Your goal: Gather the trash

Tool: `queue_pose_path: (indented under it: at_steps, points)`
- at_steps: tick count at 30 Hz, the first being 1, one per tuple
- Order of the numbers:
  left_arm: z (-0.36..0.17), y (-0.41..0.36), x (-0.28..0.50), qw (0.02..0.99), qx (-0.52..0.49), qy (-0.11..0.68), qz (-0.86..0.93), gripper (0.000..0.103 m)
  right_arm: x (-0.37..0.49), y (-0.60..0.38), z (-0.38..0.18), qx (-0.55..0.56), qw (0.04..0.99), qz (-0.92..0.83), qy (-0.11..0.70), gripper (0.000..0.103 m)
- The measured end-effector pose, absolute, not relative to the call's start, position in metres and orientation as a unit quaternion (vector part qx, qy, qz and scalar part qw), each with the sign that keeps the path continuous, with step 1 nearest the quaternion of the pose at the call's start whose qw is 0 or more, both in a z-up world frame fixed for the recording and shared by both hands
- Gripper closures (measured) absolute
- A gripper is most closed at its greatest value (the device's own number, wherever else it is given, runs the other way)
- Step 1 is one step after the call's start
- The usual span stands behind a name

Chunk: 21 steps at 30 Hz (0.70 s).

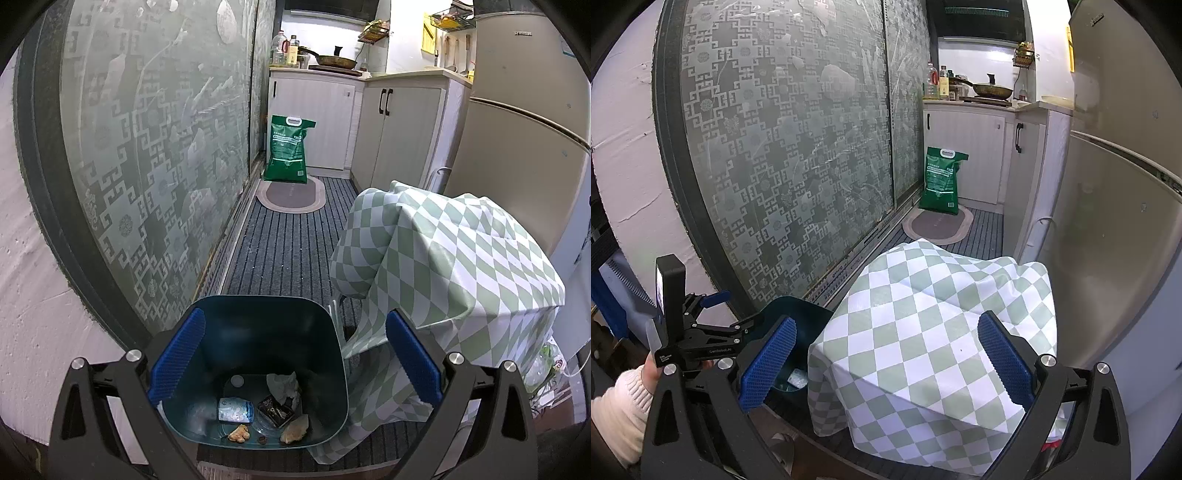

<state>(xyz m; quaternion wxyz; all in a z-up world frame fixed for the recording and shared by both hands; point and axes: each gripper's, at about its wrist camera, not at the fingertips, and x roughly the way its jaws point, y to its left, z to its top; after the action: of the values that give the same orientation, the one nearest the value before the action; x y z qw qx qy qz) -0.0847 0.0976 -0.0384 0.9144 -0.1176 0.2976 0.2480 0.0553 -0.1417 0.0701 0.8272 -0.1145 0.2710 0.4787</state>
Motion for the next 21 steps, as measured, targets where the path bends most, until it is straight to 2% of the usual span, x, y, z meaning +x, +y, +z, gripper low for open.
queue_pose_path:
  at_steps: [21]
  points:
    - [-0.0375, 0.0988, -0.0853, 0.914, -0.118, 0.297, 0.25, 0.003, 0.0548, -0.1397, 0.0698, -0.119, 0.826, 0.479, 0.272, 0.003]
